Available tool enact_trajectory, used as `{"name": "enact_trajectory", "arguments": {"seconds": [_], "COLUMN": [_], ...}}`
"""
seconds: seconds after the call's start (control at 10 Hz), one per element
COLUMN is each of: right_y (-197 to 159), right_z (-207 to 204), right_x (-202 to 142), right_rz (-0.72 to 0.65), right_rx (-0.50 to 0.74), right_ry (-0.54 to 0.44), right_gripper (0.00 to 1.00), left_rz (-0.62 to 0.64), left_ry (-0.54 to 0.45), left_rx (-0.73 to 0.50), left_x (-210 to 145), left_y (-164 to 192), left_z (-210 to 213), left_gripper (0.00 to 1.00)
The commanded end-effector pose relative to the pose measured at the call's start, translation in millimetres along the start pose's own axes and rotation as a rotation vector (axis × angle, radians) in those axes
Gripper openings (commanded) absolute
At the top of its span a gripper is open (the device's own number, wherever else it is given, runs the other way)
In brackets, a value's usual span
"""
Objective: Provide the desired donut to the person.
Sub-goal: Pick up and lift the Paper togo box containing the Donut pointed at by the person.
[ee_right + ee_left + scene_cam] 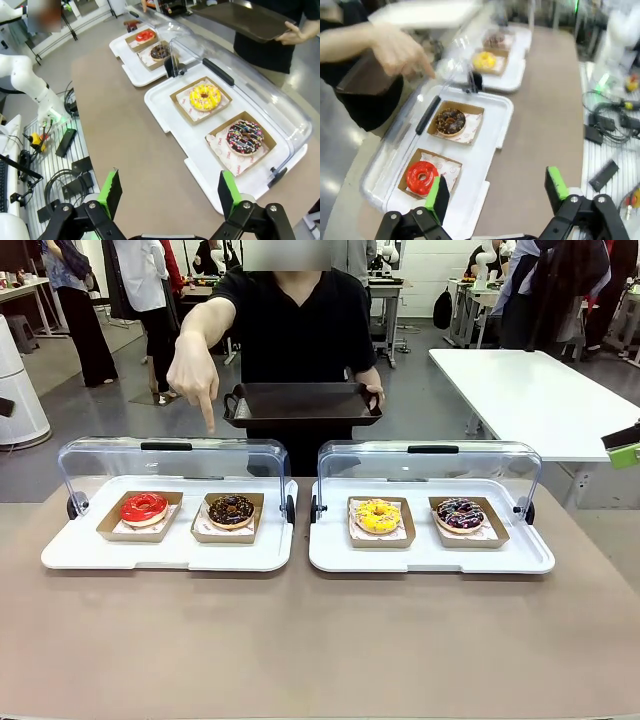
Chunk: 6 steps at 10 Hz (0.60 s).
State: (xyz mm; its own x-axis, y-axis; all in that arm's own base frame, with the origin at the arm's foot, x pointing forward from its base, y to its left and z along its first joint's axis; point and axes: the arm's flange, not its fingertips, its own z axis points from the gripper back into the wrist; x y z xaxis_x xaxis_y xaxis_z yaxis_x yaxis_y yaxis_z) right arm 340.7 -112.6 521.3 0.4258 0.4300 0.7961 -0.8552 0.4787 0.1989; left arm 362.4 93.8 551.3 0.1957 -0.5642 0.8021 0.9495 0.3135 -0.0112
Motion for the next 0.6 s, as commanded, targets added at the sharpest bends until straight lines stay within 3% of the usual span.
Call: {"name": "enact_trajectory", "arguments": {"seconds": [0.0, 0.2, 0.5], "right_y": [-2, -2, -2], "right_z": [0, 0, 0], "right_x": [1, 1, 1], "right_rz": [0.008, 0.008, 0.008], "right_rx": [0.010, 0.010, 0.010], "right_ry": [-0.029, -0.029, -0.029], "right_gripper": [1.00, 1.00, 1.00], "left_rz": [-0.118, -0.243, -0.297], "left_ry": [0.300, 0.526, 0.697], "left_rx": [-0.045, -0.070, -0.108], "left_x": [42, 67, 75], "left_y": [-15, -26, -22], "left_z": [-42, -109, -206], "left_gripper": [1.00, 1.00, 1.00]}}
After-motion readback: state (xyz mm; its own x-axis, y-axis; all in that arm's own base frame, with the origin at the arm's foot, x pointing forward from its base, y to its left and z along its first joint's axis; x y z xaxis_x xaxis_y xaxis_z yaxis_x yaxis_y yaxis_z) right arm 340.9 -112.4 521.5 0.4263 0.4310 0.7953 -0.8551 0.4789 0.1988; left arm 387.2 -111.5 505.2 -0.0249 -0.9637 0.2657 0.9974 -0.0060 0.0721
